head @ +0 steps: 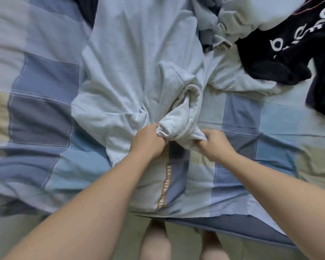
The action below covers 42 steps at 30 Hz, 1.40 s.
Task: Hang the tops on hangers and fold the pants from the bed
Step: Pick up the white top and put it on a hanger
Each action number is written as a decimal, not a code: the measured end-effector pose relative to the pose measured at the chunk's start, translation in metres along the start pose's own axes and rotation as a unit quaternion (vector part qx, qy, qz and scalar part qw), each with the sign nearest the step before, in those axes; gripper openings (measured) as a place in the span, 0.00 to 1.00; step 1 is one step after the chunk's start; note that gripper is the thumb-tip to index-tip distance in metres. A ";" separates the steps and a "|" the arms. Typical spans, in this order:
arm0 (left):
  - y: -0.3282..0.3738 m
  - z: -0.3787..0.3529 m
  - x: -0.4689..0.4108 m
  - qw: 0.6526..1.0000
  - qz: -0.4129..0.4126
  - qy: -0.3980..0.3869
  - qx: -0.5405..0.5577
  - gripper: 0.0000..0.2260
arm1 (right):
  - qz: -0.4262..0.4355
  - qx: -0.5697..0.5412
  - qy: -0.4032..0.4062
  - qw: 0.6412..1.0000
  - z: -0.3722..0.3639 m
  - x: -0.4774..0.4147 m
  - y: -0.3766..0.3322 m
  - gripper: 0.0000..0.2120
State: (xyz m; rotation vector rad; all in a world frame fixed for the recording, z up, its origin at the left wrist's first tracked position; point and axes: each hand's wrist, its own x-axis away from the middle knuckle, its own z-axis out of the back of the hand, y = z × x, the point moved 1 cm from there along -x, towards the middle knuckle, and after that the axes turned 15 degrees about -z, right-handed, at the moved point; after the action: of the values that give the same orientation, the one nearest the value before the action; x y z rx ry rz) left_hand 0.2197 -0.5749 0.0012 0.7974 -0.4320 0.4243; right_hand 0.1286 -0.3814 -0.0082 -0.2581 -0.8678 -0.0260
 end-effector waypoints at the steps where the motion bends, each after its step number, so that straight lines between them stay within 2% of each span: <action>1: 0.012 -0.014 0.015 1.000 0.003 -0.019 0.011 0.10 | -0.020 -0.005 -0.001 1.000 0.003 0.011 0.020 0.09; 5: 0.065 -0.077 0.068 0.996 0.008 -0.070 0.058 0.12 | -0.088 -0.012 0.005 0.996 0.017 0.049 0.106 0.09; 11: 0.145 -0.183 0.117 0.986 0.013 -0.149 0.077 0.14 | -0.139 0.001 0.016 0.990 0.053 0.085 0.229 0.08; 18: 0.225 -0.299 0.148 0.963 -0.017 -0.267 0.036 0.13 | -0.212 -0.019 0.038 0.976 0.093 0.121 0.362 0.09; 22: 0.262 -0.327 0.150 0.963 -0.040 -0.264 0.040 0.12 | -0.228 -0.038 0.053 0.971 0.108 0.131 0.416 0.11; 24: 0.277 -0.333 0.151 0.962 -0.053 -0.261 0.055 0.16 | -0.230 -0.065 0.055 0.970 0.111 0.132 0.428 0.10; 26: 0.288 -0.333 0.153 0.957 -0.059 -0.274 0.072 0.24 | -0.234 -0.101 0.060 0.965 0.113 0.133 0.430 0.03; 29: 0.287 -0.318 0.149 0.954 -0.061 -0.270 0.118 0.29 | -0.221 -0.111 0.070 0.966 0.118 0.128 0.412 0.21; 31: 0.275 -0.296 0.137 0.965 -0.057 -0.224 0.121 0.30 | -0.197 -0.089 0.076 0.973 0.123 0.121 0.386 0.27; 36: 0.216 -0.213 0.078 0.994 -0.023 -0.101 0.022 0.27 | -0.099 -0.112 0.042 0.988 0.127 0.087 0.295 0.29; 42: 0.139 -0.112 -0.010 0.995 0.028 0.015 -0.092 0.31 | -0.033 -0.063 0.036 0.997 0.119 0.013 0.184 0.31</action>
State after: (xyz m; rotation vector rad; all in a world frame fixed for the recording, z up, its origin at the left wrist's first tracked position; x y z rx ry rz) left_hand 0.1630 -0.4055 0.0071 0.6006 -0.4593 0.4420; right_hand 0.0712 -0.1739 0.0357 -0.3438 -0.8029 -0.1513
